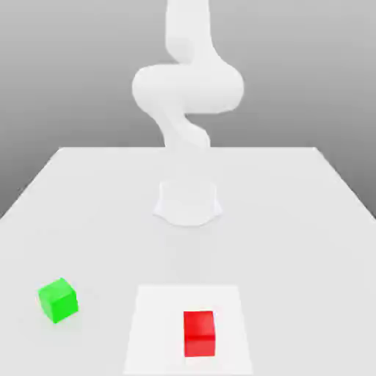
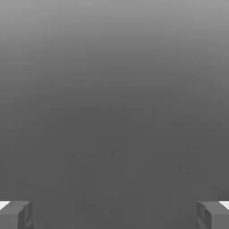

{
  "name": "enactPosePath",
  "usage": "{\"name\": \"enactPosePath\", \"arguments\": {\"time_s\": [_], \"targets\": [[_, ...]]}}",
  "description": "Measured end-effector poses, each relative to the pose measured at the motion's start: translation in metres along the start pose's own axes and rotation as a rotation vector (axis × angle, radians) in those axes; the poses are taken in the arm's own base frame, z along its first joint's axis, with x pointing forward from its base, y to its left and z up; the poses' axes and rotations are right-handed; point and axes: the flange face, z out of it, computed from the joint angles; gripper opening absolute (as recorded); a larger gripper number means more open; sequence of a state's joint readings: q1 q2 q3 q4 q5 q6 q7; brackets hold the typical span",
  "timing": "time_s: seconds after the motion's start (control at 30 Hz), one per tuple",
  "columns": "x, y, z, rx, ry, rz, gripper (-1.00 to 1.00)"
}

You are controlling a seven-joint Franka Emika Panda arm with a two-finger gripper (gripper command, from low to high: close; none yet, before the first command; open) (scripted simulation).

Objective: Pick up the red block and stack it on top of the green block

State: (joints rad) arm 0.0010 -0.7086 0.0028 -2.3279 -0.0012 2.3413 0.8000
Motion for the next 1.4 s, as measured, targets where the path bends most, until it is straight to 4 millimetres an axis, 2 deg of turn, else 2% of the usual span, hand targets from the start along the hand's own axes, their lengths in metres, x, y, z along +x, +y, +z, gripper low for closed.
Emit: {"name": "enactPosePath", "arguments": {"time_s": [0.2,0.43,0.6,0.73,0.8,0.93,0.97,1.2,1.37,1.4], "targets": [[-0.023,0.017,0.129,-0.136,-0.134,-0.011,0.00],[-0.076,0.064,0.256,-0.287,-0.289,-0.025,0.00],[-0.128,0.112,0.329,-0.394,-0.400,-0.035,0.00],[-0.176,0.157,0.374,-0.479,-0.490,-0.042,0.00],[-0.192,0.173,0.393,-0.498,-0.510,-0.042,0.00],[-0.216,0.198,0.429,-0.504,-0.517,-0.043,0.00],[-0.220,0.201,0.433,-0.504,-0.517,-0.043,-1.00],[-0.219,0.201,0.432,-0.504,-0.517,-0.043,-1.00],[-0.195,0.176,0.394,-0.504,-0.517,-0.043,-1.00],[-0.186,0.179,0.388,-0.507,-0.514,-0.033,-1.00]]}}
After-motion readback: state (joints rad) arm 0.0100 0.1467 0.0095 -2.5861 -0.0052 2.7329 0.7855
